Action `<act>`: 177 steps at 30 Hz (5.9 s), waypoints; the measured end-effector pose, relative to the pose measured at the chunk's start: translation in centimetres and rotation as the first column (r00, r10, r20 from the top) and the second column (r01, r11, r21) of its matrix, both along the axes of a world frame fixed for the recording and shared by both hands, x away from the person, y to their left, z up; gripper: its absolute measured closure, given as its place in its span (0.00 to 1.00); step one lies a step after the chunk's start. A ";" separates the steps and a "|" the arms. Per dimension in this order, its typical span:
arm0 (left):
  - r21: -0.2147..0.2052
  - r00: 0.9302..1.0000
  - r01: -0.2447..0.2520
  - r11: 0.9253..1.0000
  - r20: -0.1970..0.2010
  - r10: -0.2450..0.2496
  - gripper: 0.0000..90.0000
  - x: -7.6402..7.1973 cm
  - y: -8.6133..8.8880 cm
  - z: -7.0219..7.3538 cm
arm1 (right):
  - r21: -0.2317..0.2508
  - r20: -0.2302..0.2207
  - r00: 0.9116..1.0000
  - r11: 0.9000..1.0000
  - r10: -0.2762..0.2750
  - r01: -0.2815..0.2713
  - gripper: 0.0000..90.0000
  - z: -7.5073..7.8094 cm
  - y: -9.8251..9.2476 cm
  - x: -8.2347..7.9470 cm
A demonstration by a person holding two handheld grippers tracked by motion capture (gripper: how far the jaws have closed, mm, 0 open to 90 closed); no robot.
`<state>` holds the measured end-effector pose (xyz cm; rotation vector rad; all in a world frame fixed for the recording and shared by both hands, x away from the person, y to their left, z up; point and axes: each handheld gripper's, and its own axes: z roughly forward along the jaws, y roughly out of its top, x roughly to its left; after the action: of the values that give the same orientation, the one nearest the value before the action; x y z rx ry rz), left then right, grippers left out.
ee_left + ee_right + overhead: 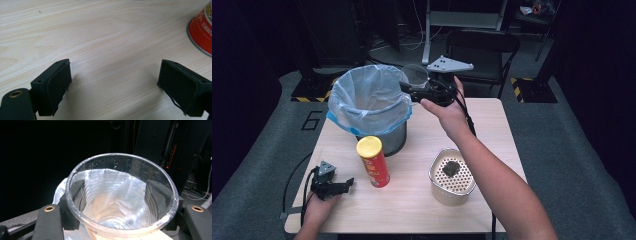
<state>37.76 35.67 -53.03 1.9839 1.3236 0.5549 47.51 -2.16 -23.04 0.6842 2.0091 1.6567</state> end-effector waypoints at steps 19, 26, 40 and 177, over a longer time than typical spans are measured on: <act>0.014 1.000 0.007 1.000 0.001 -0.007 0.12 0.0 0.1 0.1 | -0.042 -0.003 1.000 0.999 -0.006 0.006 0.36 0.6 6.9 3.4; 0.015 1.000 0.006 1.000 0.006 -0.006 0.12 0.0 0.1 0.0 | -0.074 -0.020 0.999 0.997 -0.032 0.030 0.35 -0.5 8.7 4.2; 0.008 1.000 0.002 1.000 0.002 -0.002 0.12 0.0 0.0 0.0 | -0.103 -0.100 0.994 0.994 -0.033 0.023 0.31 -1.5 10.8 5.5; -0.079 0.935 0.340 0.937 0.138 -0.327 0.27 -3.3 -9.5 19.9 | -0.157 -0.215 0.825 0.853 -0.522 0.498 0.31 -22.3 -22.9 -7.4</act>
<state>34.46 26.14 -33.14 1.9982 0.8948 0.4284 40.08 -25.06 -45.32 1.3207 1.8225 1.1919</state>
